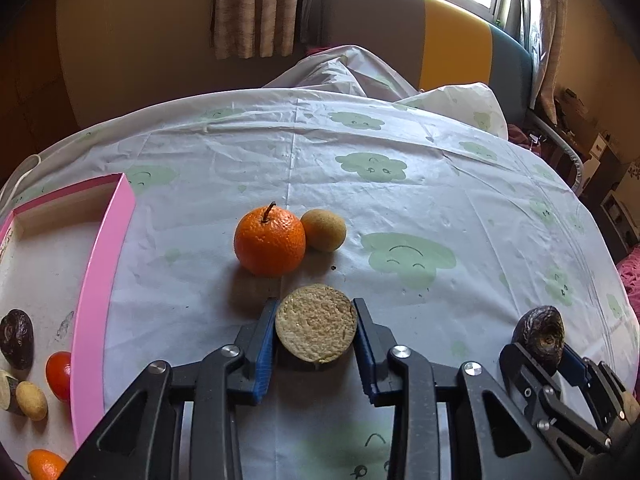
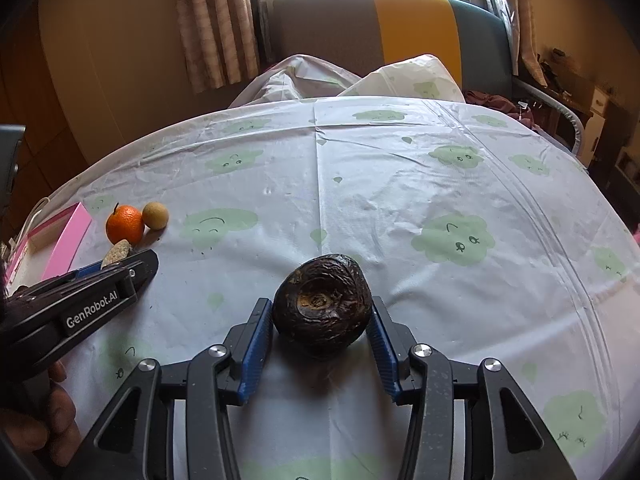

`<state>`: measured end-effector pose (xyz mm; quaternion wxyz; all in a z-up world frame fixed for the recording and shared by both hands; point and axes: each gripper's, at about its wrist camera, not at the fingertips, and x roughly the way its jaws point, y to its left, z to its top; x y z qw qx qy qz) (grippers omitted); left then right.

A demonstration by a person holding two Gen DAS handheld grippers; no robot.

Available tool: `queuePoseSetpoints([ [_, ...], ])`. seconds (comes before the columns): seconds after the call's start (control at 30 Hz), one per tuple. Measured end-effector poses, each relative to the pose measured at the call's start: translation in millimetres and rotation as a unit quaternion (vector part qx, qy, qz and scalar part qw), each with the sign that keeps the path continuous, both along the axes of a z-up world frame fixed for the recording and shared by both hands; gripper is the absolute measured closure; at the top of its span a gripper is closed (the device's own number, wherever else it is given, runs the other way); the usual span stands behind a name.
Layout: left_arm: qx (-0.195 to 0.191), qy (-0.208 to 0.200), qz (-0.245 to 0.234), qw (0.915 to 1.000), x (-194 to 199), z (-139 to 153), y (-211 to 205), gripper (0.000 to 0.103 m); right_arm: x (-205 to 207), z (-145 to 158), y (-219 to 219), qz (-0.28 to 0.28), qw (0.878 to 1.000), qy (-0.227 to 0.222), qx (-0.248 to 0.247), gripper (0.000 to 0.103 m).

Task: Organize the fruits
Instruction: 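Carry the slice into the tray and open the left gripper while the right holds the dark fruit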

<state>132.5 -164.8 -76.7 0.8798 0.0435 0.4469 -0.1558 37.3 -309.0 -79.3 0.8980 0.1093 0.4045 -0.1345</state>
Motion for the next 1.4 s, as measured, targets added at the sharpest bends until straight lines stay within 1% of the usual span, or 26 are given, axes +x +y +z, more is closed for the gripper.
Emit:
queuePoseSetpoints([
  [0.07,0.012,-0.006,-0.006,0.9999,-9,1,4,0.068,0,0,1,-0.001,1.0,0.0,0.0,0.054],
  [0.23,0.014,-0.004,-0.003,0.9999,-30,3,19,0.068,0,0,1,0.0,1.0,0.0,0.003,0.054],
  [0.47,0.003,0.008,0.005,1.0,-53,8,38,0.068,1,0,2,0.002,1.0,0.005,-0.004,0.053],
  [0.6,-0.002,0.006,0.007,1.0,-62,14,50,0.068,2,0,4,0.003,1.0,0.008,-0.012,0.054],
  [0.97,-0.029,-0.009,0.027,0.9992,-75,38,84,0.068,2,0,8,0.005,0.999,0.015,-0.029,0.055],
  [1.3,-0.042,-0.011,0.039,0.9983,-85,47,109,0.068,3,0,10,0.007,0.999,0.02,-0.04,0.055],
  [1.4,-0.045,-0.018,0.045,0.9978,-87,52,121,0.068,3,0,10,0.007,0.999,0.02,-0.04,0.055],
])
